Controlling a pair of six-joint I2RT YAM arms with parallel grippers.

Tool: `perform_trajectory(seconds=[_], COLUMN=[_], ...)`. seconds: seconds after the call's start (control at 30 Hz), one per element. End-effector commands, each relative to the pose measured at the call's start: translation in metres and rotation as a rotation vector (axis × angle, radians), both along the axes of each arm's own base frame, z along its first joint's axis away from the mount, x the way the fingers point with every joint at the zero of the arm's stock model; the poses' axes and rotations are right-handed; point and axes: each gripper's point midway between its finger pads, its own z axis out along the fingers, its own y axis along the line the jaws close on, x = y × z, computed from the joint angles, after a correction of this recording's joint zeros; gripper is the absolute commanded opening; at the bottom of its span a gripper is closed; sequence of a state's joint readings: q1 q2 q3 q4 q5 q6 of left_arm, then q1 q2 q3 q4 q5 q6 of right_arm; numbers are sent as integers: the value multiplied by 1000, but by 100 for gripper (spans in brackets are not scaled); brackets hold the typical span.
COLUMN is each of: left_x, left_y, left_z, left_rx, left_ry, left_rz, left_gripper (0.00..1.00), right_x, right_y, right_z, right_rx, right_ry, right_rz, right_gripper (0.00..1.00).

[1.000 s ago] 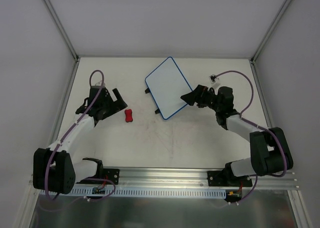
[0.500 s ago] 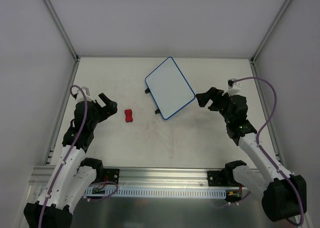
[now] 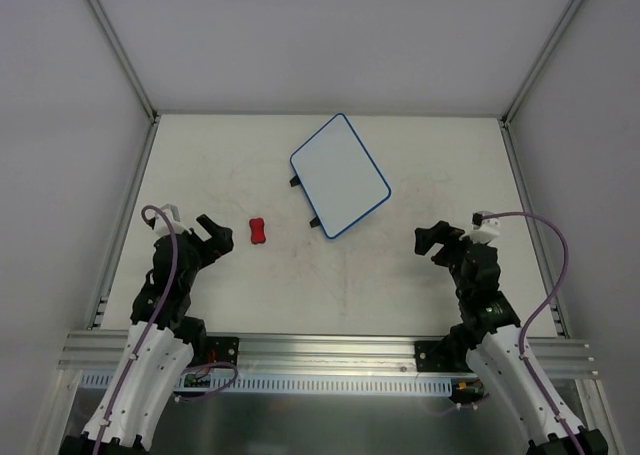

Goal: Erase the whiteboard

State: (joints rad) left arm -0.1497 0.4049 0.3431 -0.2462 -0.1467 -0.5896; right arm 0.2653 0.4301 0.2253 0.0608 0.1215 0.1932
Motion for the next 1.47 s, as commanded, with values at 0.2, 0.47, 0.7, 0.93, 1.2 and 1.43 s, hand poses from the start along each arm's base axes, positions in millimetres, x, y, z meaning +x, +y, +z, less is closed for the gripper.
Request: perform_trajectory(seconds=[0.2, 0.47, 0.7, 0.93, 1.2, 1.43], left_x=[18, 24, 26, 26, 21, 23], left_y=[1, 0, 2, 18, 19, 19], left_z=[-8, -11, -16, -24, -24, -24], left_rx=[34, 39, 57, 100, 96, 92], left_ry=[39, 69, 77, 99, 73, 76], left_rz=[6, 5, 9, 87, 90, 92], left_gripper=[99, 99, 99, 99, 99, 99], right_x=[20, 21, 22, 17, 19, 22], right_y=[-22, -32, -37, -45, -50, -34], right_z=[-2, -6, -12, -13, -26, -19], right_rx=[-60, -78, -90, -67, -42, -9], right_ry=[14, 28, 46, 11, 63, 58], right_rz=[-139, -194, -226, -276, -324, -238], right_gripper=[99, 99, 99, 99, 99, 99])
